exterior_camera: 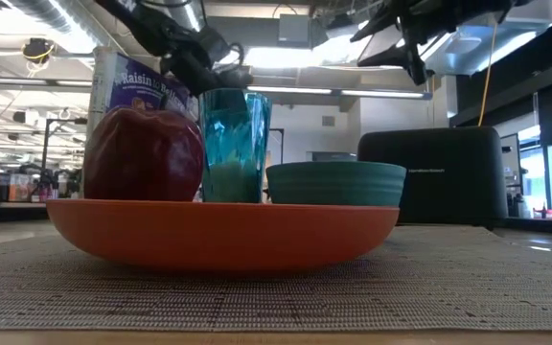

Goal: Arrange a breakfast setting
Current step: Put the gold spoon on the table mat

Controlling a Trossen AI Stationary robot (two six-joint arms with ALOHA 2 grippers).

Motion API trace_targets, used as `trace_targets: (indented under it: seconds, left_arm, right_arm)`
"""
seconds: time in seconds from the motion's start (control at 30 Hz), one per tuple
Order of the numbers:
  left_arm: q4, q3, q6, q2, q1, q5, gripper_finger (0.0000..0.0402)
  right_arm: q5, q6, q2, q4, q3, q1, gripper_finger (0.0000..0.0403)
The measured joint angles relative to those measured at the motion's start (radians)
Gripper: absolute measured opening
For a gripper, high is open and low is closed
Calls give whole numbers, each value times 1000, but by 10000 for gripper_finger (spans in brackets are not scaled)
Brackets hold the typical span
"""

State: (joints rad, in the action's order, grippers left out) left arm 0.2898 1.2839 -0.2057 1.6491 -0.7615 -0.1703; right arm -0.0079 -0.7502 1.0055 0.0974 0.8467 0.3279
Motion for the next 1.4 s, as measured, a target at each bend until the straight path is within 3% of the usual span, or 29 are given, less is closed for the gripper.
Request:
trace_targets:
  seconds: [0.17,0.37,0.67,1.13,1.4]
  left_arm:
    - [-15,0,-13,34,-6,24,171]
    - [-17,0,76,34,-7,23,174]
    - [-69,2,130,69,-46,-86,173]
    - [-90,2,52,149,-82,-341,170]
    - [-98,2,32,149,-82,-375,120]
  right_arm:
    - [2,-7,5,-3,0,0,193]
    - [17,-29,5,-19,0,0,193]
    - [-6,-31,5,-31,0,0,193]
    - [-56,-39,5,-45,0,0,193]
    - [-50,-31,5,-45,0,0,193]
